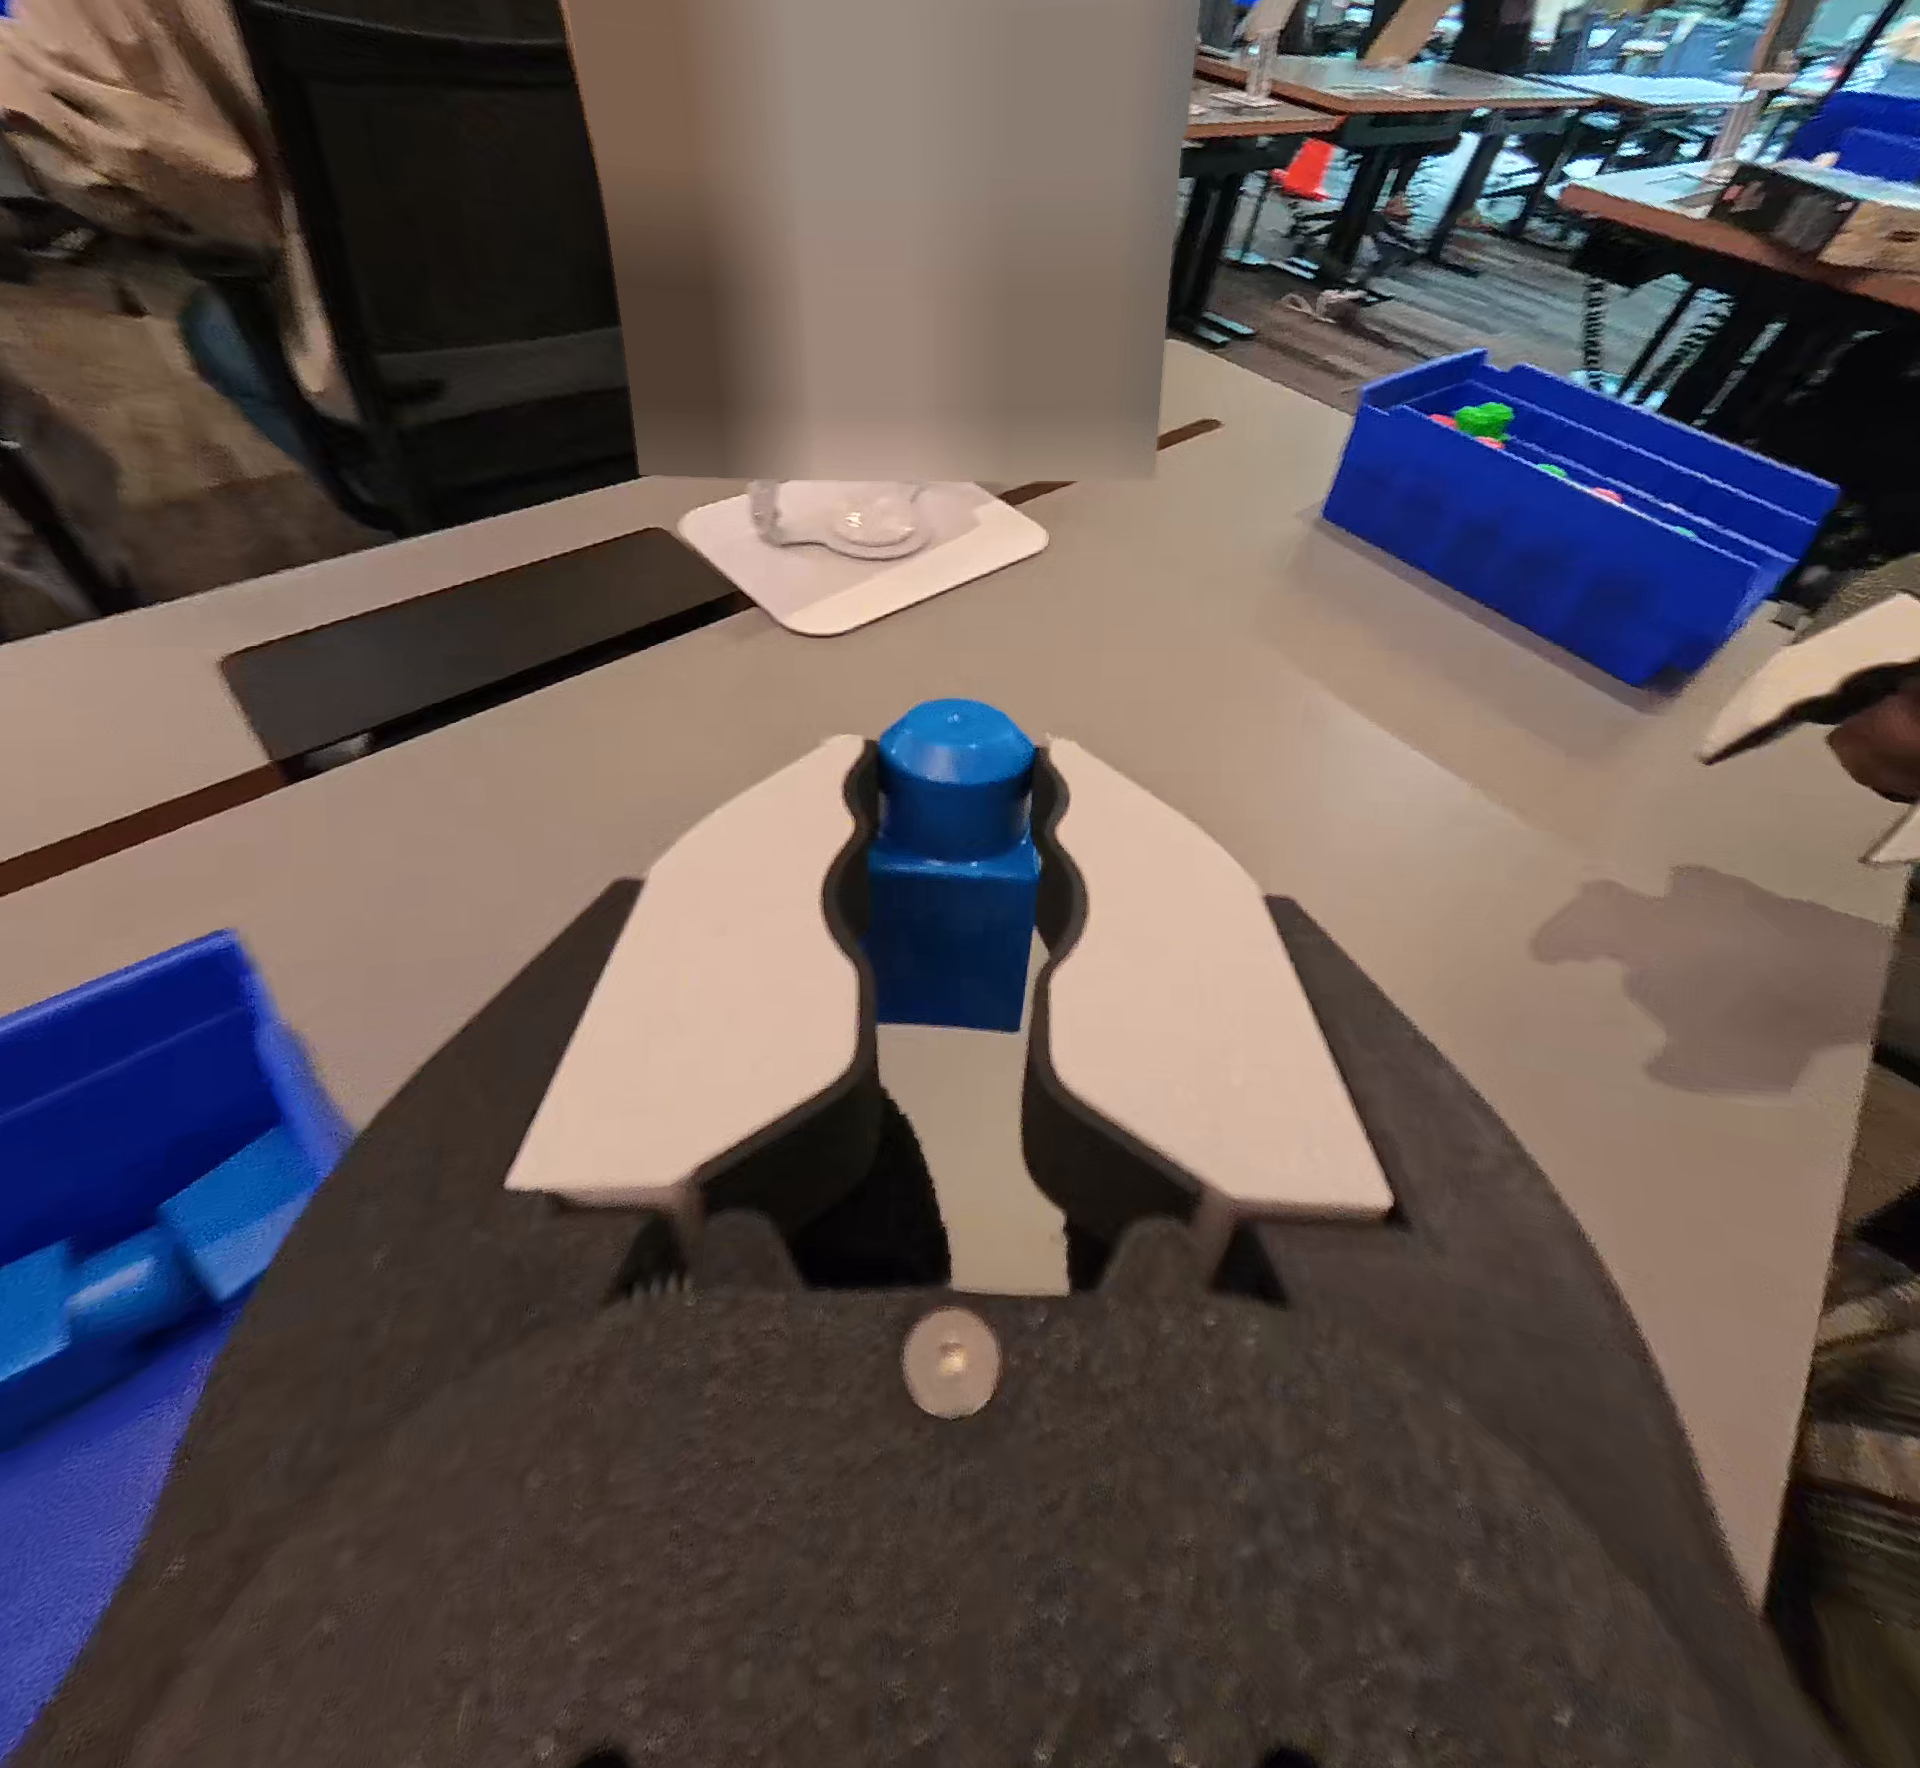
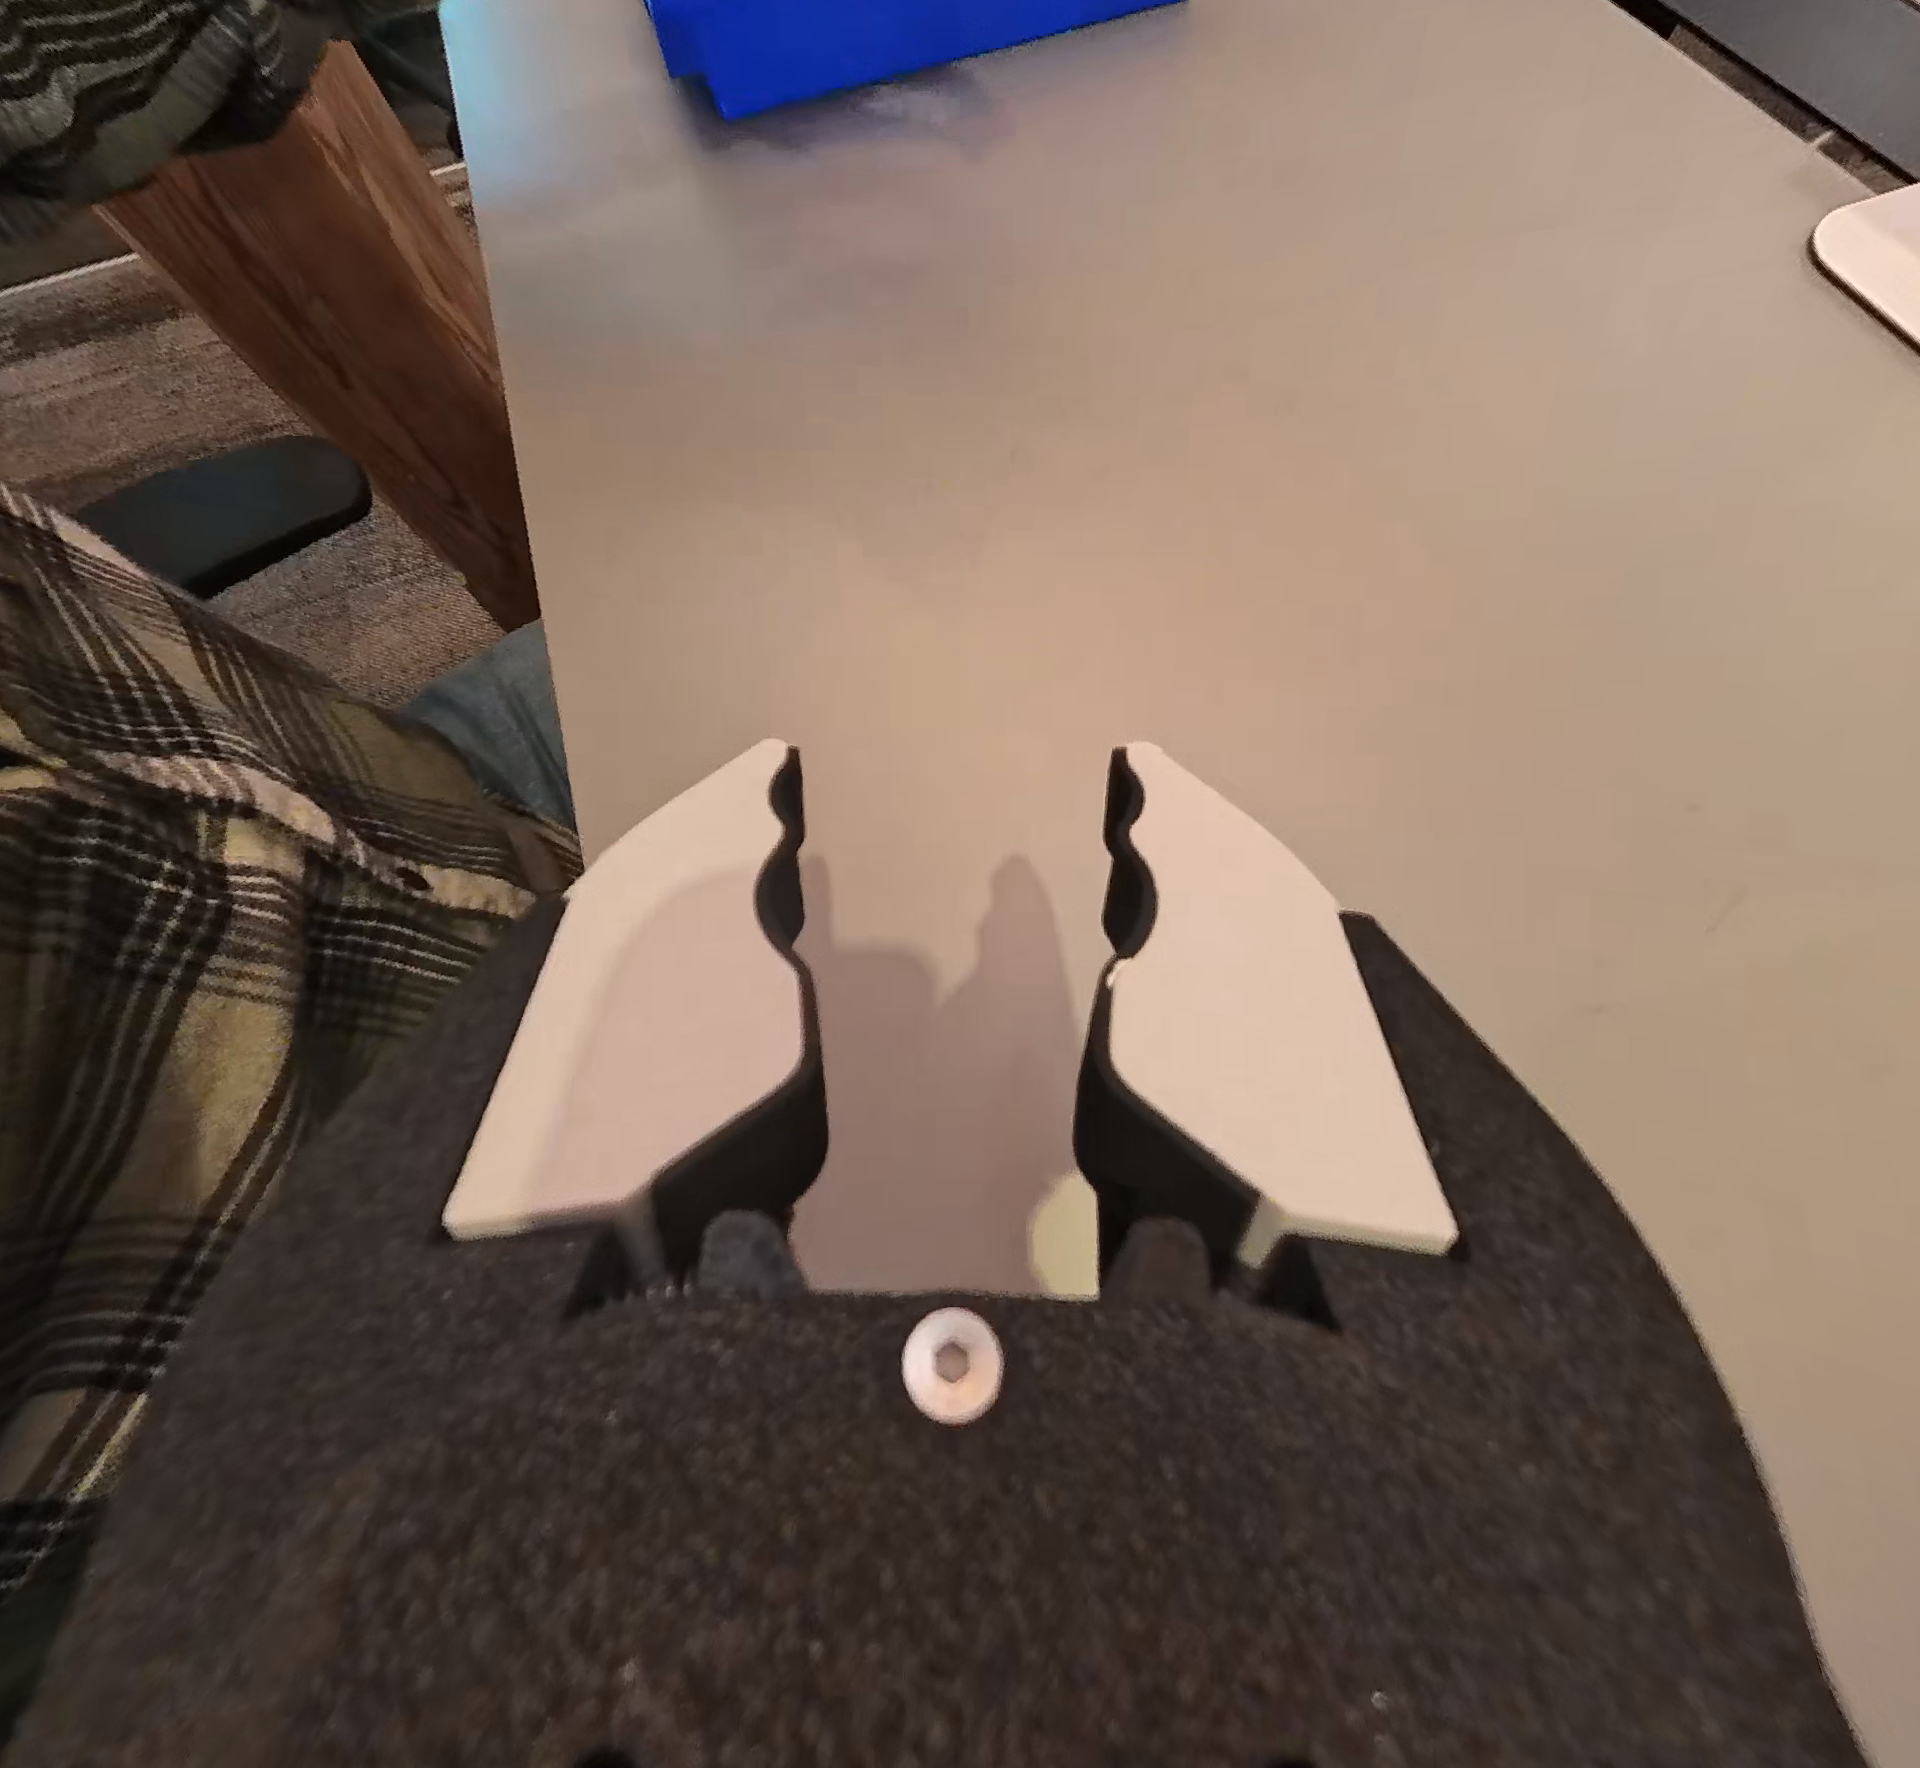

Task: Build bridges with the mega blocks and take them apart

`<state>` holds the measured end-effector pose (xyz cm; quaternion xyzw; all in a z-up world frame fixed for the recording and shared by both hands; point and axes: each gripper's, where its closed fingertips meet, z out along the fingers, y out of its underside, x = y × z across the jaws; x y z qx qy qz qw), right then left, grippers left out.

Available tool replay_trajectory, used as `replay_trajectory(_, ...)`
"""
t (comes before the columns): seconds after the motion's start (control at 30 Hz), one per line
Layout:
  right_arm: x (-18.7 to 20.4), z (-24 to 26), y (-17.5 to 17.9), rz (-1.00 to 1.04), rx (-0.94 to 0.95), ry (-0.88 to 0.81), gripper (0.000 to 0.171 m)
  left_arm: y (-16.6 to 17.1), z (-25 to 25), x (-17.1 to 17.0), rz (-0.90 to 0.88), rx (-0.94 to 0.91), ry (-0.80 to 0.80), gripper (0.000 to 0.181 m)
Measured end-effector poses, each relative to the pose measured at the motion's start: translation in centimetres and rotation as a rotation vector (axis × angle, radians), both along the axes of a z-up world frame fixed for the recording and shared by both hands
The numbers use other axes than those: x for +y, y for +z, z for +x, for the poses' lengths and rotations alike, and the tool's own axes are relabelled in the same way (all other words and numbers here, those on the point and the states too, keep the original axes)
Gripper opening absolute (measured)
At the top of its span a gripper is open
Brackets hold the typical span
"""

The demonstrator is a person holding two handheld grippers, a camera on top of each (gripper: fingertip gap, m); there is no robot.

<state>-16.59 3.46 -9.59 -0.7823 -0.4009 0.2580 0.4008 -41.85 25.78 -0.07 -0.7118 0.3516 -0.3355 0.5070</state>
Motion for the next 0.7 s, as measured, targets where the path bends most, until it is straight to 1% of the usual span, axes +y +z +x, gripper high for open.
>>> replay_trajectory(0.13, 0.0, 0.5, -0.5, -0.013, 0.002, -0.009, 0.055, -1.8, 2.6, -0.3, -0.045, -0.016, -0.097, 0.027)
replay_trajectory(0.27, 0.1, 0.8, -0.9, -0.025, 0.009, -0.018, 0.054, -4.2, 4.5, -0.6, -0.047, 0.010, -0.214, 0.027)
replay_trajectory(0.43, -0.3, 0.9, -0.9, -0.034, 0.026, -0.030, 0.053, -7.2, 6.5, -1.2, -0.131, 0.000, -0.371, 0.027)
replay_trajectory(0.7, -1.0, 1.3, -1.4, -0.045, 0.013, -0.039, 0.052, -11.7, 8.2, -0.5, -0.186, 0.130, -0.467, 0.027)
